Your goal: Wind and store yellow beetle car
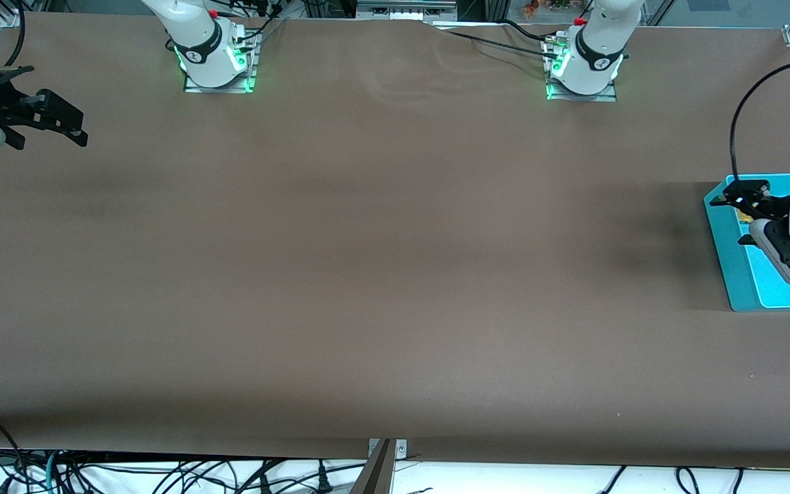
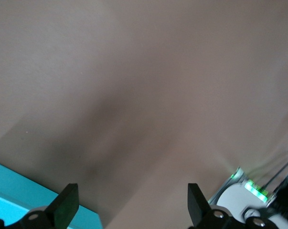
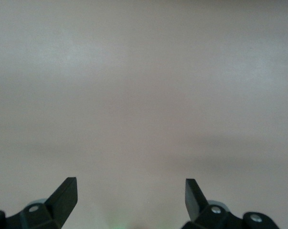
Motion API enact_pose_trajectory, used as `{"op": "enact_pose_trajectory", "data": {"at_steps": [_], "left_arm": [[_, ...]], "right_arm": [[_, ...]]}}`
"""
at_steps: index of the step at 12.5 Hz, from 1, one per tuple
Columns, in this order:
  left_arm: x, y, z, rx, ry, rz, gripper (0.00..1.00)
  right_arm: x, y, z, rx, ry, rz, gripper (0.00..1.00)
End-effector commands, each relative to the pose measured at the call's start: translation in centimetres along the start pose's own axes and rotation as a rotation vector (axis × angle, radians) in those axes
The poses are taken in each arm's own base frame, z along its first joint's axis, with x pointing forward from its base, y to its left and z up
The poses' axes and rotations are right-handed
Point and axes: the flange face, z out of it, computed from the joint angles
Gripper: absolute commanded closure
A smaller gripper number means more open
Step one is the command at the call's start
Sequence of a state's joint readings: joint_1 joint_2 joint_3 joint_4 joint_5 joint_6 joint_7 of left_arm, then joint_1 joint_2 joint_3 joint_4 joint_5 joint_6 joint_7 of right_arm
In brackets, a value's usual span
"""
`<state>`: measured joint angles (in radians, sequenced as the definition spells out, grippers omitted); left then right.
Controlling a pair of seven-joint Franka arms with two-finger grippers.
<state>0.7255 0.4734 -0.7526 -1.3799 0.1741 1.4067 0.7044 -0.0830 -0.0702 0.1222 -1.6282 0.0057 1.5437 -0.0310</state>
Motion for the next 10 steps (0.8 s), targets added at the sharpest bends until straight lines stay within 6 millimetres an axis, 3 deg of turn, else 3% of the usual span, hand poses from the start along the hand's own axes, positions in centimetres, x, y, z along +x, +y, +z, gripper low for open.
{"op": "enact_pose_trajectory", "data": {"at_steps": [1,3,6,10], "left_arm": [[3.1,7.4,-4.0,0.148,-0.038,-0.178,0.0],[4.7,11.3,-5.4,0.179,0.008,-0.322,0.0],[5.5,15.1,-6.6,0.324,0.144,-0.481,0.0],[2.6,15.8,-5.4,0.277,0.248,-0.562,0.0]], "right_arm": [[0.1,-0.2,-0.5,0.013,0.004,0.011,0.0],[0.0,-0.2,-0.5,0.013,0.002,0.011,0.0],[0.0,-0.2,-0.5,0.013,0.002,0.011,0.0],[0.0,-0.2,-0.5,0.013,0.002,0.011,0.0]]}}
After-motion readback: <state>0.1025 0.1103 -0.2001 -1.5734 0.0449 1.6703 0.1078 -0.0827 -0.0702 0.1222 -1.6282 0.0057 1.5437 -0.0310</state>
